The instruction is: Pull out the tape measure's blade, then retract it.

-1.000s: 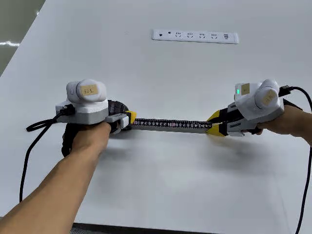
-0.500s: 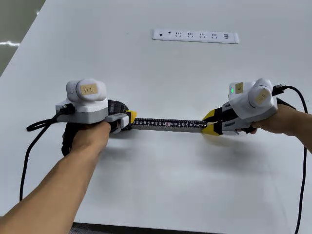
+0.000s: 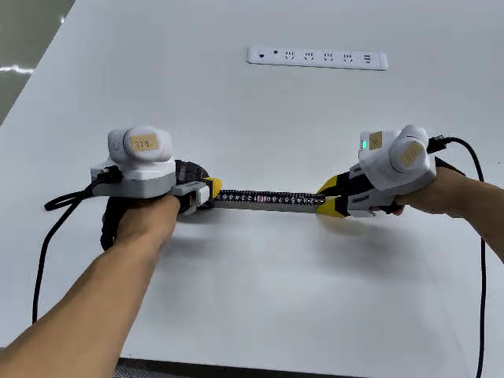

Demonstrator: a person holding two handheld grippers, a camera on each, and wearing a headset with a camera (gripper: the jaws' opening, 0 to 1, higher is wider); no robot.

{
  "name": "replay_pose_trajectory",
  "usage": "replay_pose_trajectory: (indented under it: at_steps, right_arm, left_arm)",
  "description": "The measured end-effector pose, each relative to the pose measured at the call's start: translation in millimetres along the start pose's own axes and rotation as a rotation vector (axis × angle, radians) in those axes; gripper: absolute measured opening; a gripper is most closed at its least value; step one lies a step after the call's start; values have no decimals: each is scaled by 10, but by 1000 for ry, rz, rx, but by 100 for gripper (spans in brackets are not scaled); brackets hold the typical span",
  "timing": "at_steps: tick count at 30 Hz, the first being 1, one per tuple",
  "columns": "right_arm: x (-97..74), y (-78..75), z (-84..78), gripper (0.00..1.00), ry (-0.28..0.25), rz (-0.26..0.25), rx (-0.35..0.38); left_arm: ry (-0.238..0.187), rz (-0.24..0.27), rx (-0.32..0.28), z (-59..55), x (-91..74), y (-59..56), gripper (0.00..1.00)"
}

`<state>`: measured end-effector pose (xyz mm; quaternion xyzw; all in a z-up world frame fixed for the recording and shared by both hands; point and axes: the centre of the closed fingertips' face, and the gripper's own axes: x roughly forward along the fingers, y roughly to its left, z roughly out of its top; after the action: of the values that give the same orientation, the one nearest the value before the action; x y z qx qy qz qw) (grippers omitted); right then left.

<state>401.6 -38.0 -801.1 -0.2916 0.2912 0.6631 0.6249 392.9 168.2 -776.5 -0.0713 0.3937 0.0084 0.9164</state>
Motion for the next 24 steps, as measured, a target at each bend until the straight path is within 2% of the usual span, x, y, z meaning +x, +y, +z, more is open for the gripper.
replay_pose_trajectory:
  at_steps: [24]
  right_arm:
    - [138, 6, 151, 11, -19, 8, -1]
  left_arm:
    - [3, -4, -6, -1, -4, 4, 60]
